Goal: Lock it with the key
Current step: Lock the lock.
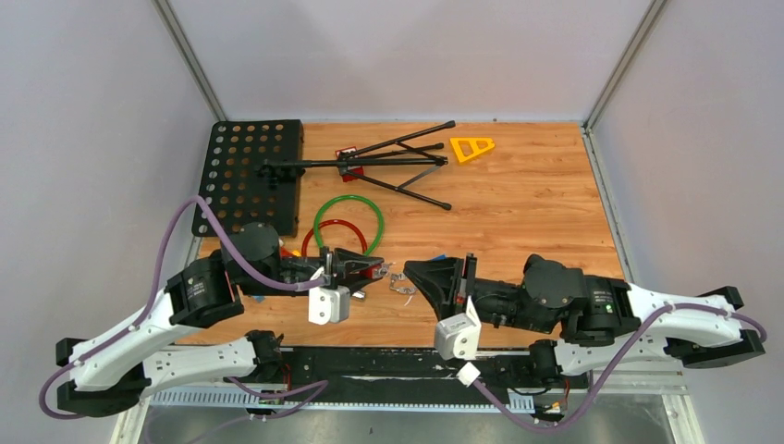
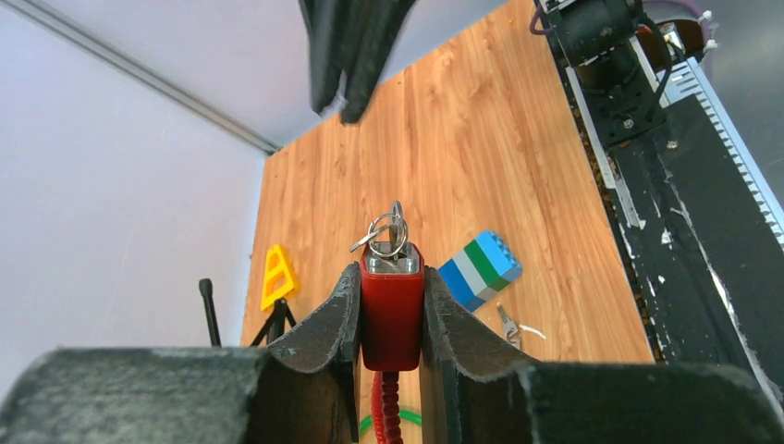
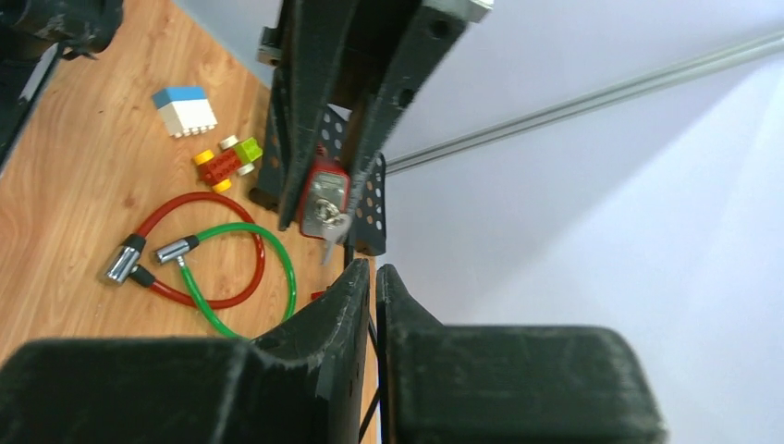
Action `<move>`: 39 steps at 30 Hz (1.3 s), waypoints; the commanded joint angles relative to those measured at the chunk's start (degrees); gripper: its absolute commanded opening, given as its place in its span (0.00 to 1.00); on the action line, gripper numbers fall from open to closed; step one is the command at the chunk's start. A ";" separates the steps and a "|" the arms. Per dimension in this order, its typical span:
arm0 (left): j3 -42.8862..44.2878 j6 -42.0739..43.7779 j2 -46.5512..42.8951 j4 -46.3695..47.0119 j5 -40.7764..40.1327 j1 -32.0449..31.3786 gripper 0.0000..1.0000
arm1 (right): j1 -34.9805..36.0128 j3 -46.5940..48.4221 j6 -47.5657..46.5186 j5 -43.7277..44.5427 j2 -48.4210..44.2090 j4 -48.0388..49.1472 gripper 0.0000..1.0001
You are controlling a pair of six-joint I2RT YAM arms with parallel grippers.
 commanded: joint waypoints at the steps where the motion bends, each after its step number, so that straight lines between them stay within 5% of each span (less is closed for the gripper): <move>1: 1.04 1.89 0.21 0.66 -1.66 0.06 0.00 | 0.33 1.27 -0.21 3.22 -1.09 4.23 0.09; 12: 2.58 3.49 2.28 -2.78 -3.23 -0.01 0.00 | 0.41 3.19 2.59 3.31 4.50 3.14 0.30; 24: 2.96 4.88 3.05 -3.73 -3.55 0.06 0.00 | 0.18 5.07 6.59 0.81 7.20 -6.31 0.34; 39: 3.69 3.94 3.33 -4.09 -0.83 0.06 0.00 | -2.58 4.19 3.87 3.73 8.90 -3.53 0.31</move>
